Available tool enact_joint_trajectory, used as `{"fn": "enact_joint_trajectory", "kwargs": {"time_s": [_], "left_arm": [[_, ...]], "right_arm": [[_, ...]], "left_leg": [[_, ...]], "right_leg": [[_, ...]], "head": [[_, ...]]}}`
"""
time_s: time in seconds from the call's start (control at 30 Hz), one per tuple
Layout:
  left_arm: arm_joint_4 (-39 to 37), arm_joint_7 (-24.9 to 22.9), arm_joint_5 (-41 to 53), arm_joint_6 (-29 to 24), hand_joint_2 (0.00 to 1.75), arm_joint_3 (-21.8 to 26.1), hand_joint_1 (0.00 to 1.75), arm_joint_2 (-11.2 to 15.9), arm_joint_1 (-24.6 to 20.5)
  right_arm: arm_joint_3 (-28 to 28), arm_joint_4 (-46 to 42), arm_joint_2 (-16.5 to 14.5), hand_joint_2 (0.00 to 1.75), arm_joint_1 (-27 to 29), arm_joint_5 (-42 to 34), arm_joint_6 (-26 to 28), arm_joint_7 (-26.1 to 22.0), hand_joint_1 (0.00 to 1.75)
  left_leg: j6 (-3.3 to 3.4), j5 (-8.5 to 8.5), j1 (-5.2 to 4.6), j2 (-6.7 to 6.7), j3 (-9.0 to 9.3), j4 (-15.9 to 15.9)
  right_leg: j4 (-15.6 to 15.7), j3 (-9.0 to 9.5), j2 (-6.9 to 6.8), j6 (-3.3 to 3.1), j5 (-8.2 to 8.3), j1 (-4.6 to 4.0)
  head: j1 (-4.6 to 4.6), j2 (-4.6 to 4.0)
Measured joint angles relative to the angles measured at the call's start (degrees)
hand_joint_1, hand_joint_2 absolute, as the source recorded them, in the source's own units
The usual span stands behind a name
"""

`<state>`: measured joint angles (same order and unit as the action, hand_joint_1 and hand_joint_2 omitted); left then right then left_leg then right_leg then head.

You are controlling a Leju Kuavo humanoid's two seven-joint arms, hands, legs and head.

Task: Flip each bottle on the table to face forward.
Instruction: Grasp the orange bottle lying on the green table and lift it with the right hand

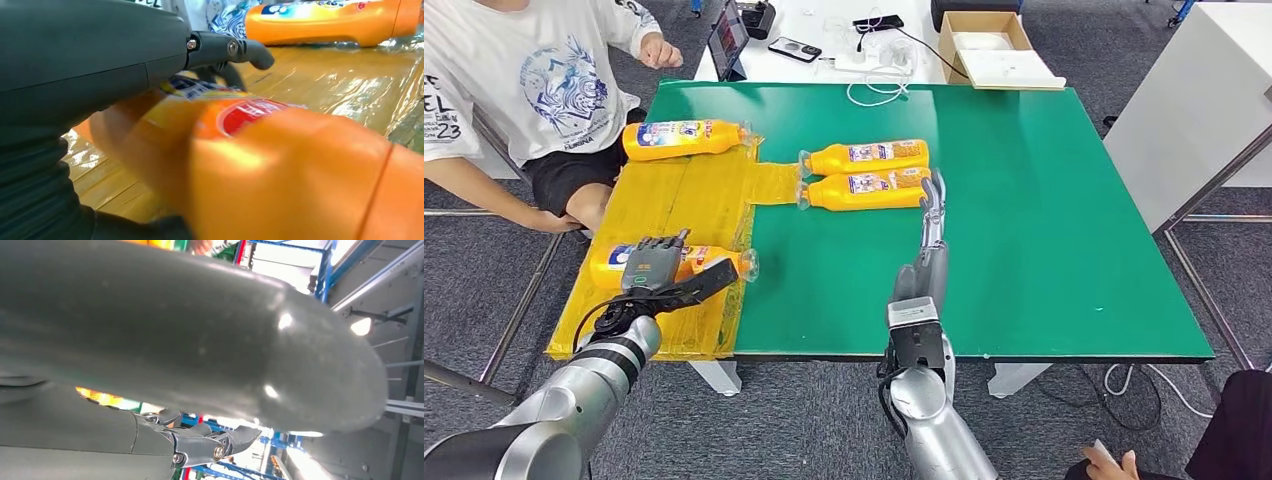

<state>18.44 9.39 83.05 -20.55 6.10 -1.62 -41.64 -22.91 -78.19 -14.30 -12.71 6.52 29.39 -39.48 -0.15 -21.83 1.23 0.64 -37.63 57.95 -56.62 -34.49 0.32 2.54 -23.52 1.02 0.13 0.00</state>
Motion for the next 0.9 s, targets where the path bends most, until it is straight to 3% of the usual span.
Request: {"fn": "enact_joint_trajectory", "kwargs": {"time_s": [0.13,0.33,0.63,0.9], "left_arm": [[-0.3,0.5,-1.8,2.0,0.0,0.6,0.0,0.0,0.0],[-0.4,2.3,-7.3,11.5,0.0,3.6,0.0,-0.1,-1.3],[-0.4,3.8,-9.9,17.4,0.0,6.1,0.0,-0.1,-2.1],[-0.4,11.0,-16.9,26.4,0.0,9.5,0.0,-0.6,-3.5]], "right_arm": [[0.2,0.7,0.0,0.0,0.0,0.0,-0.4,0.3,0.0],[0.9,2.1,-0.2,0.0,-0.5,0.1,-1.7,0.8,0.0],[2.2,4.6,-0.3,0.0,-1.2,-0.4,-3.0,1.1,0.0],[4.1,7.5,-0.7,0.0,-2.1,-1.3,-5.4,1.1,0.0]], "left_leg": [[0.0,0.01,-0.01,0.11,0.06,0.0],[0.0,-0.03,-0.02,0.49,0.53,0.0],[-0.03,-0.01,-0.02,0.53,0.78,-0.1],[-0.02,0.0,-0.01,0.48,0.77,-0.1]], "right_leg": [[0.0,0.09,-0.08,0.0,-0.01,0.01],[0.0,0.58,-0.39,-0.1,-0.15,0.02],[0.0,0.79,-0.41,-0.12,-0.13,0.02],[0.0,0.8,-0.38,-0.12,-0.11,0.0]], "head": [[0.01,0.0],[-0.01,0.0],[0.0,0.0],[0.0,0.0]]}}
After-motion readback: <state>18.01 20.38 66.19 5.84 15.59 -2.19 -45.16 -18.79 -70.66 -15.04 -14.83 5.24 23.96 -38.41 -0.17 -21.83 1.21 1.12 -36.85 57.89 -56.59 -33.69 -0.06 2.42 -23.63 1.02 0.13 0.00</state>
